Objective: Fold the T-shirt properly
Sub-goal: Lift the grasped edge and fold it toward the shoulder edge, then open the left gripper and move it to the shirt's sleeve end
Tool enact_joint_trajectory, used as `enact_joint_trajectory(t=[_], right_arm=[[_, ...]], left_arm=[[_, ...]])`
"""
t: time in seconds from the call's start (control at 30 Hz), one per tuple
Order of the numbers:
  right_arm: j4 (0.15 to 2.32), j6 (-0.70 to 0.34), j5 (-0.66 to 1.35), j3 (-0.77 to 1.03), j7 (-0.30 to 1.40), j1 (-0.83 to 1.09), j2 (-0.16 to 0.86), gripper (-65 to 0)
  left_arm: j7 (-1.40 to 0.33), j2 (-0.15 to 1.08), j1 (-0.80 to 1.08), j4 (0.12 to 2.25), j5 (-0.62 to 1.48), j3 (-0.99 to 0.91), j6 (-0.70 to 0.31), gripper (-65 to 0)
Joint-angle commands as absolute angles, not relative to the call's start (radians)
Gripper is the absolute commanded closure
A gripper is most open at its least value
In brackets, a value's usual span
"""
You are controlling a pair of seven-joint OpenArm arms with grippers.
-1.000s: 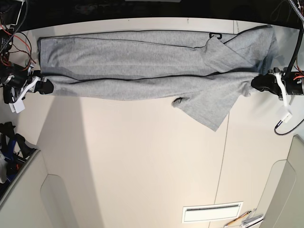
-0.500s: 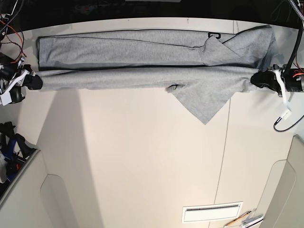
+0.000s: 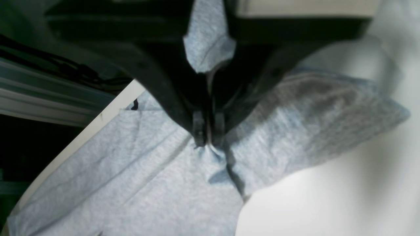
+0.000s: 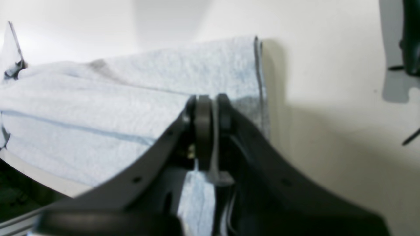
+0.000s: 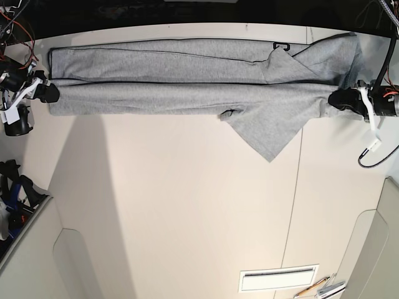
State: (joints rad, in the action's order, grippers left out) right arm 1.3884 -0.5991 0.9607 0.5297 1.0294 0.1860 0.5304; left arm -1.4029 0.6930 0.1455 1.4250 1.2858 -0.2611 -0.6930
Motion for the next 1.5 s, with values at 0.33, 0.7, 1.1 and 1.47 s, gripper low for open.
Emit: enact_joint_trajectory(t=[0.33,0.7,1.1,1.47], right_arm=[[1.401,-0.600,0.924,0.542,0.995,0.178,0.529,-34.5],[1.411,-0.599,0.944,0.587,0.991,0.177,0.529,-34.5],[1.411,-0.599,0.943,0.593,0.968,0.175,0.529,-34.5],[1.411,-0.599,0.944,0.593,0.968,0.175,0.529,-34.5]], left_arm=[[-1.396,0.721,0.186,1.440,1.276,-0.270,-0.698,-30.0],[-1.396,0.806,0.185,1.521,1.432,-0.440,-0.698,-30.1],[-1.059,0.706,0.171,1.603,1.108,-0.440,-0.698,-43.6],[-0.807,0.695,0.072,1.512,0.893,-0.195,-0.698,-43.6]])
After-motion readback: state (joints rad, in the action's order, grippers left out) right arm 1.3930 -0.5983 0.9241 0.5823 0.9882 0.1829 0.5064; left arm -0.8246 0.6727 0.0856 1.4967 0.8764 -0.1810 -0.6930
